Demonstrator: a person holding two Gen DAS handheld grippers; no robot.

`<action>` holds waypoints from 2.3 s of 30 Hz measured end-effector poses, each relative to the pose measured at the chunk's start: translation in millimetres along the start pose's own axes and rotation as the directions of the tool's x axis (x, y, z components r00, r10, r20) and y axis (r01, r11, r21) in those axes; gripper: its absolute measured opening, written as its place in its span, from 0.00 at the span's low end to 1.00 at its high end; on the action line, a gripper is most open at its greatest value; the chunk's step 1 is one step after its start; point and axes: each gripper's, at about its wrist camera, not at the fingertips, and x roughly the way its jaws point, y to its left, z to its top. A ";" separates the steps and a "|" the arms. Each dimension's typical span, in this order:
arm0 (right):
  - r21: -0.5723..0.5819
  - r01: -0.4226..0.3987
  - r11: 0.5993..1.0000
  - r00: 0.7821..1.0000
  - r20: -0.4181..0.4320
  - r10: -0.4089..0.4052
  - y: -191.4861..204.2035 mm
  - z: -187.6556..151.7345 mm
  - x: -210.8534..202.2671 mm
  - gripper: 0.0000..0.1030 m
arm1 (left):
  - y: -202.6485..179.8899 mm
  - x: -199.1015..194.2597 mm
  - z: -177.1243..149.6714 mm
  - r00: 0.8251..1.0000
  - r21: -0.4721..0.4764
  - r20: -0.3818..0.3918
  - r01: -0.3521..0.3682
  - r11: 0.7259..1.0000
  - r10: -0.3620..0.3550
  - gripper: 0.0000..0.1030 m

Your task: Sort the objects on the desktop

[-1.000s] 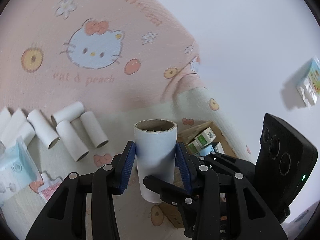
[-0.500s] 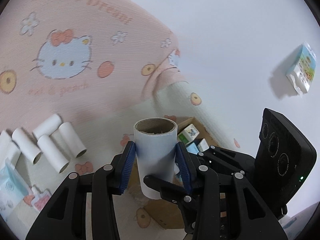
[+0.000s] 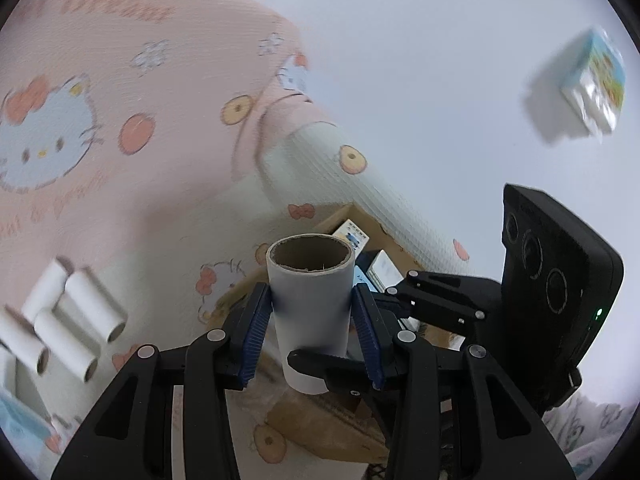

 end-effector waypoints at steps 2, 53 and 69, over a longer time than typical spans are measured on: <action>0.018 0.004 1.000 1.000 0.012 -0.004 -9.2 -1.8 -5.6 0.40 | -8.8 6.7 5.4 1.000 0.023 -0.001 0.002 1.000 -0.002 0.45; 0.307 0.071 0.949 0.966 -0.256 0.010 -97.7 -58.6 35.6 0.40 | -11.1 121.9 5.0 0.940 -0.131 -0.342 -0.037 0.991 -0.010 0.56; 0.350 0.108 0.930 0.867 -0.492 0.085 -80.6 -66.8 96.8 0.40 | 15.6 102.5 1.9 0.961 -0.119 -0.276 -0.062 0.991 0.027 0.09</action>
